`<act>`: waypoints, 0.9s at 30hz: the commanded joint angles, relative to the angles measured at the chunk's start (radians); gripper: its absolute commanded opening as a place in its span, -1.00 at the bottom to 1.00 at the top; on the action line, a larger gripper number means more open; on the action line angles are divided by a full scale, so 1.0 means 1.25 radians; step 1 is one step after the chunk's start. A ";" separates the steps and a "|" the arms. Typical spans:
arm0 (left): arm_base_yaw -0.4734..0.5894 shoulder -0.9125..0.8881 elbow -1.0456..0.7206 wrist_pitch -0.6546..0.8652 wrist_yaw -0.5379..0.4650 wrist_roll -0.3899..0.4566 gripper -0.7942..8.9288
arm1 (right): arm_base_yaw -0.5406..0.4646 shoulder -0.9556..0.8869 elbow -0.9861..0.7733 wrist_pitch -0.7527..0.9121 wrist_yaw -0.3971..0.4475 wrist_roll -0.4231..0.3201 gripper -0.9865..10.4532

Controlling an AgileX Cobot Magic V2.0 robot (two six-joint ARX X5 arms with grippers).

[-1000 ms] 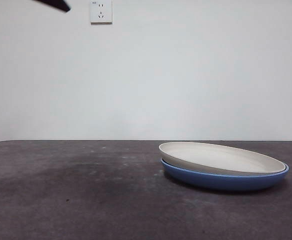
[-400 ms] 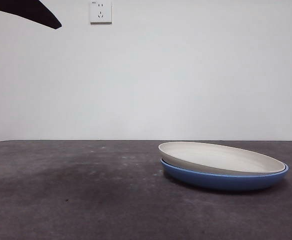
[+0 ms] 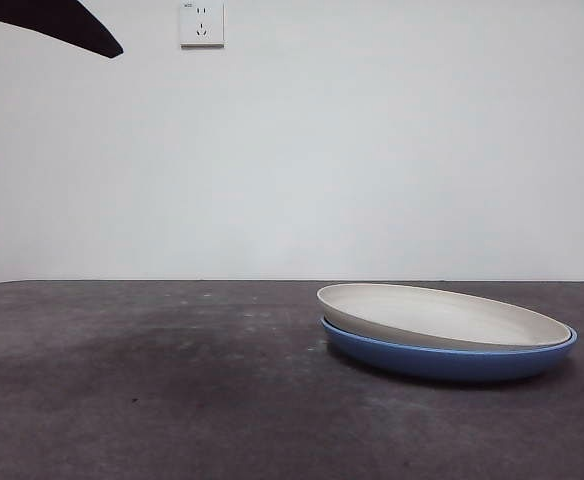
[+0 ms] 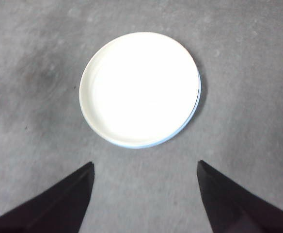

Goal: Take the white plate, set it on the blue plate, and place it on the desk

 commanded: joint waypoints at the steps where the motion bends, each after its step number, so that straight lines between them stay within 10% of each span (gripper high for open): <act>1: -0.005 0.003 0.008 0.003 0.005 0.011 -0.32 | -0.010 0.070 0.003 0.037 0.003 0.014 -0.23; 27: -0.005 0.003 0.008 0.005 0.004 0.019 -0.32 | -0.079 0.642 0.003 0.359 -0.046 -0.025 -0.23</act>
